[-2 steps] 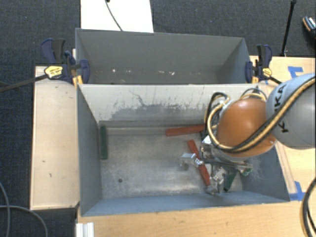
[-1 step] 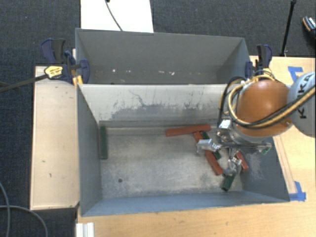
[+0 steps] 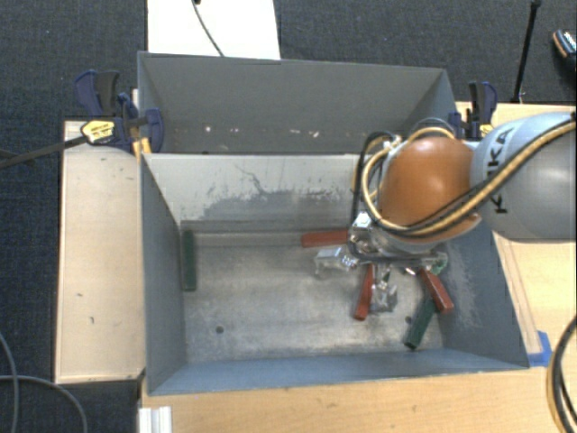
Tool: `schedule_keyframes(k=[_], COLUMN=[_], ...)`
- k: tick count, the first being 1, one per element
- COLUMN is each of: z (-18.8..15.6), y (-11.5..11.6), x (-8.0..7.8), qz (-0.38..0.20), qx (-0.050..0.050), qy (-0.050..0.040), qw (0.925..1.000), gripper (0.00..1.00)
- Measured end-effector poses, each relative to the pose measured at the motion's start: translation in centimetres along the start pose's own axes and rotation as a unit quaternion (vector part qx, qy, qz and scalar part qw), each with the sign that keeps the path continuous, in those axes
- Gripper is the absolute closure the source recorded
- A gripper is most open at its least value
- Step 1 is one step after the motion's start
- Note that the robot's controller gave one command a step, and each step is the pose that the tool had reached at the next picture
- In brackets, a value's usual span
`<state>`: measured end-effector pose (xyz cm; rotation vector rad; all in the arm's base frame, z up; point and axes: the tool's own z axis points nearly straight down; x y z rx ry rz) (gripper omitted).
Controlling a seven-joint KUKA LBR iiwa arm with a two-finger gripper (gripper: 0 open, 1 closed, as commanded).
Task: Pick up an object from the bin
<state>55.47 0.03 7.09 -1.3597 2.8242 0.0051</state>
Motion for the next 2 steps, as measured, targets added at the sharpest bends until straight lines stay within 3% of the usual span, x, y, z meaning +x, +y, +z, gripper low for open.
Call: schedule_keyframes(k=[1, 2], z=[0.0, -16.4], y=[-0.2, 0.8], x=[0.4, -1.5], qz=[0.005, 0.002], qx=[0.0, 0.003], qy=[0.0027, 0.0003], qw=[1.0, 1.0], gripper=[1.0, 1.0])
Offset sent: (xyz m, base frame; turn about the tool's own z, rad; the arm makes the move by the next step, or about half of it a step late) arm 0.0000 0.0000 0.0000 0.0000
